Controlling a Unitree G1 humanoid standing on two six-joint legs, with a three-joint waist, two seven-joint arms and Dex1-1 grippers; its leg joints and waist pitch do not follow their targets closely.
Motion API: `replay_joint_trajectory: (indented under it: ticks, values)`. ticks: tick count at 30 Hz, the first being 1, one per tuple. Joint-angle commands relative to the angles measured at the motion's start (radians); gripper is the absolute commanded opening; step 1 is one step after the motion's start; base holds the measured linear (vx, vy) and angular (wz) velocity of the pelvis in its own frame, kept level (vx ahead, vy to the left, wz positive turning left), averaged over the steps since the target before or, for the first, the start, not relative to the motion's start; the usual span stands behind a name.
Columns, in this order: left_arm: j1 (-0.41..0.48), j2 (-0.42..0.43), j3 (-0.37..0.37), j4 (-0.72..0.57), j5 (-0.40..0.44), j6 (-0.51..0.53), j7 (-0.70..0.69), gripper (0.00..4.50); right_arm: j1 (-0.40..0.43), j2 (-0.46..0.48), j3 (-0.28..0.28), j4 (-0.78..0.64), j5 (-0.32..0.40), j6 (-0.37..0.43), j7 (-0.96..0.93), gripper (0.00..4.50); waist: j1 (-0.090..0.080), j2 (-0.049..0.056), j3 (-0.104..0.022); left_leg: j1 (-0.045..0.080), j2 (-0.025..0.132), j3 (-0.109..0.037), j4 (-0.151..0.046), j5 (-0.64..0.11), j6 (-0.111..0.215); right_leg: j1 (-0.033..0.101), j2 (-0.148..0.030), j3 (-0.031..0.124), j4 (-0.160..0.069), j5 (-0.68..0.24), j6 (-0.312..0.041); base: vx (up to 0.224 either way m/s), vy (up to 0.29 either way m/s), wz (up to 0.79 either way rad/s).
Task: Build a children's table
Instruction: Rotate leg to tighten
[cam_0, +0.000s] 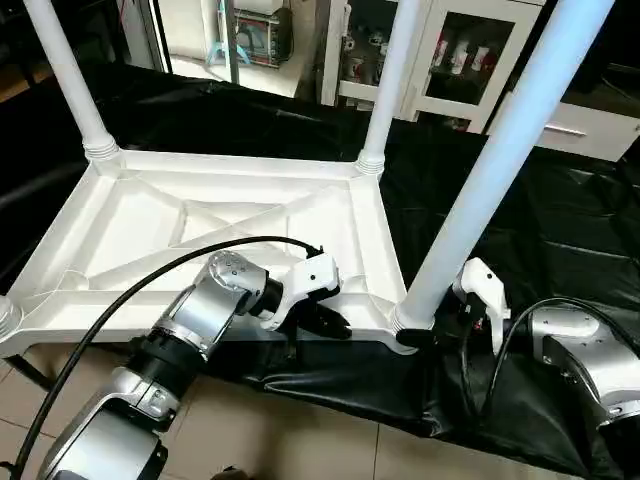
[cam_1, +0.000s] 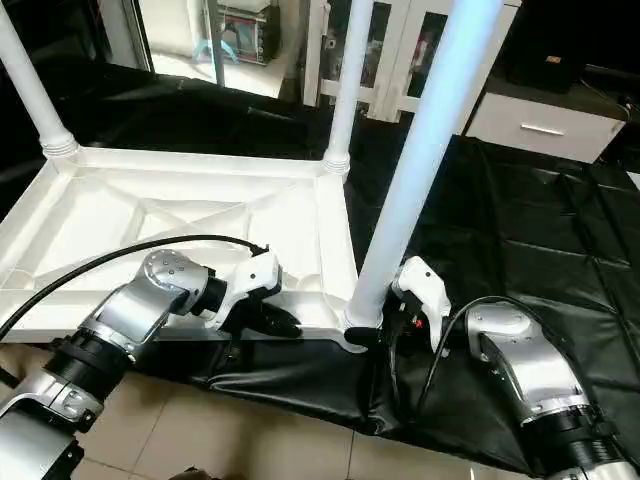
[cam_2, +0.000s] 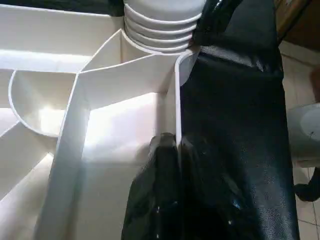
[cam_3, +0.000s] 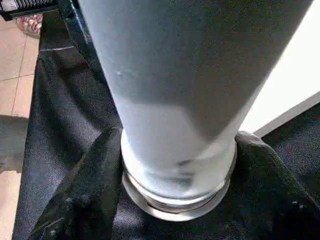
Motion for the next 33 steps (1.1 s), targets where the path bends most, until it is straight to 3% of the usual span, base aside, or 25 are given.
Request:
replay_joint_trajectory:
  ticks: [1,2,3,5,6,8,10,11,12,13,14,15,16,19,24,25,28,30,32,33]
  values:
    - [0.007,-0.021,-0.043,-0.019,-0.012,0.012,-0.037,0.0,-0.02,0.024,0.0,0.026,-0.036,-0.005,-0.066,2.71,-0.001,-0.007,-0.06,0.014,0.053,-0.02,-0.075,-0.179,0.065,0.045,-0.054,0.032,-0.058,-0.194,-0.253,0.0,0.0,0.0]
    - [0.004,-0.026,-0.04,-0.012,-0.009,0.016,-0.026,0.0,-0.025,0.04,-0.004,0.043,-0.054,-0.005,-0.111,2.71,-0.004,-0.002,-0.059,0.015,0.053,-0.02,-0.077,-0.19,0.055,0.042,-0.054,0.032,-0.061,-0.207,-0.25,0.0,0.0,0.0]
    - [0.0,-0.032,-0.037,-0.002,-0.005,0.025,-0.011,0.0,-0.03,0.055,-0.005,0.06,-0.072,0.005,-0.156,2.71,-0.007,-0.001,-0.058,0.012,0.052,-0.023,-0.081,-0.21,0.042,0.046,-0.054,0.031,-0.063,-0.236,-0.242,0.0,0.0,0.0]
    - [-0.018,-0.057,-0.025,0.039,0.012,0.031,0.051,0.0,-0.043,0.093,-0.013,0.098,-0.101,0.036,-0.259,2.7,-0.013,0.0,-0.055,0.016,0.051,-0.023,-0.083,-0.248,0.022,0.04,-0.052,0.03,-0.069,-0.287,-0.229,0.0,0.0,0.0]
    - [-0.038,-0.087,-0.007,0.083,0.024,0.036,0.12,0.0,-0.054,0.139,-0.033,0.125,-0.104,0.058,-0.344,2.7,-0.025,-0.001,-0.052,0.02,0.048,-0.027,-0.086,-0.315,-0.009,0.035,-0.052,0.028,-0.081,-0.386,-0.199,0.0,0.0,0.0]
    - [-0.069,-0.137,0.028,0.147,0.032,0.049,0.235,0.0,-0.078,0.216,-0.076,0.165,-0.097,0.083,-0.482,2.7,-0.034,-0.001,-0.053,0.024,0.046,-0.034,-0.086,-0.37,-0.035,0.032,-0.055,0.024,-0.089,-0.472,-0.17,0.0,0.0,0.0]
    - [-0.112,-0.209,0.088,0.223,0.03,0.074,0.41,0.0,-0.115,0.311,-0.123,0.22,-0.094,0.087,-0.653,2.69,-0.043,0.003,-0.054,0.022,0.042,-0.036,-0.085,-0.388,-0.048,0.024,-0.054,0.024,-0.092,-0.501,-0.156,0.0,0.0,0.0]
    - [-0.112,-0.209,0.088,0.223,0.03,0.074,0.41,0.0,-0.115,0.311,-0.123,0.22,-0.094,0.087,-0.653,2.69,-0.044,-0.001,-0.057,0.025,0.043,-0.039,-0.085,-0.395,-0.053,0.024,-0.055,0.021,-0.095,-0.507,-0.151,0.0,0.0,0.0]
    - [-0.14,-0.254,0.127,0.266,0.027,0.078,0.525,0.0,-0.14,0.37,-0.145,0.255,-0.102,0.072,-0.761,2.69,-0.044,0.001,-0.058,0.021,0.043,-0.038,-0.087,-0.37,-0.04,0.029,-0.055,0.024,-0.095,-0.466,-0.146,0.0,0.0,0.0]
    - [-0.155,-0.277,0.146,0.286,0.024,0.069,0.579,0.0,-0.154,0.405,-0.156,0.276,-0.109,0.06,-0.824,2.69,-0.045,0.003,-0.057,0.021,0.043,-0.036,-0.087,-0.369,-0.037,0.023,-0.054,0.025,-0.096,-0.45,-0.152,0.0,0.0,0.0]
    - [-0.167,-0.296,0.16,0.303,0.022,0.057,0.624,0.0,-0.167,0.436,-0.167,0.294,-0.114,0.05,-0.879,2.69,-0.049,-0.002,-0.059,0.021,0.04,-0.036,-0.086,-0.365,-0.037,0.025,-0.051,0.024,-0.094,-0.435,-0.157,0.0,0.0,0.0]
    - [-0.181,-0.32,0.177,0.319,0.017,0.039,0.668,0.0,-0.178,0.471,-0.166,0.318,-0.128,0.041,-0.938,2.69,-0.046,-0.002,-0.061,0.018,0.04,-0.036,-0.087,-0.343,-0.033,0.03,-0.053,0.025,-0.094,-0.416,-0.157,0.0,0.0,0.0]
    - [-0.194,-0.344,0.195,0.334,0.007,0.021,0.697,0.0,-0.187,0.498,-0.151,0.34,-0.15,0.035,-0.977,2.69,-0.047,0.001,-0.061,0.018,0.039,-0.033,-0.085,-0.334,-0.027,0.025,-0.053,0.027,-0.093,-0.401,-0.161,0.0,0.0,0.0]
    - [-0.215,-0.38,0.209,0.361,0.009,-0.004,0.728,0.0,-0.209,0.538,-0.099,0.392,-0.209,-0.005,-1.008,2.69,-0.042,-0.007,-0.063,0.013,0.036,-0.027,-0.083,-0.272,0.003,0.035,-0.051,0.028,-0.085,-0.318,-0.174,0.0,0.0,0.0]
    - [-0.215,-0.365,0.215,0.386,0.013,-0.015,0.734,0.0,-0.226,0.546,-0.142,0.389,-0.18,-0.05,-1.006,2.69,-0.028,0.0,-0.068,0.01,0.038,-0.022,-0.077,-0.164,0.06,0.044,-0.051,0.029,-0.066,-0.183,-0.2,0.0,0.0,0.0]
    - [-0.215,-0.364,0.215,0.386,0.013,-0.015,0.734,0.0,-0.225,0.546,-0.143,0.388,-0.18,-0.05,-1.006,2.69,-0.028,0.0,-0.068,0.01,0.038,-0.022,-0.077,-0.164,0.06,0.044,-0.051,0.029,-0.066,-0.183,-0.2,0.0,0.0,0.0]
    - [-0.221,-0.345,0.226,0.406,0.013,-0.03,0.729,0.0,-0.213,0.539,-0.175,0.367,-0.149,-0.074,-0.973,3.39,-0.023,0.002,-0.066,0.012,0.039,-0.02,-0.077,-0.161,0.076,0.045,-0.051,0.029,-0.067,-0.179,-0.218,0.0,0.0,0.0]
    - [-0.218,-0.323,0.226,0.405,0.016,-0.041,0.695,0.0,-0.199,0.519,-0.19,0.325,-0.128,-0.089,-0.934,3.45,-0.027,0.004,-0.063,0.009,0.04,-0.023,-0.082,-0.206,0.066,0.047,-0.052,0.028,-0.072,-0.231,-0.204,0.0,0.0,0.0]
    - [-0.212,-0.306,0.216,0.403,0.022,-0.054,0.657,0.0,-0.193,0.499,-0.193,0.299,-0.118,-0.093,-0.905,3.7,-0.032,0.006,-0.065,0.004,0.04,-0.027,-0.084,-0.199,0.057,0.051,-0.053,0.028,-0.072,-0.241,-0.192,0.0,0.0,0.0]
    - [-0.205,-0.294,0.207,0.396,0.025,-0.059,0.627,0.0,-0.187,0.482,-0.196,0.278,-0.112,-0.088,-0.886,3.76,-0.034,0.004,-0.066,0.007,0.04,-0.025,-0.081,-0.197,0.059,0.048,-0.052,0.028,-0.071,-0.234,-0.195,0.0,0.0,0.0]
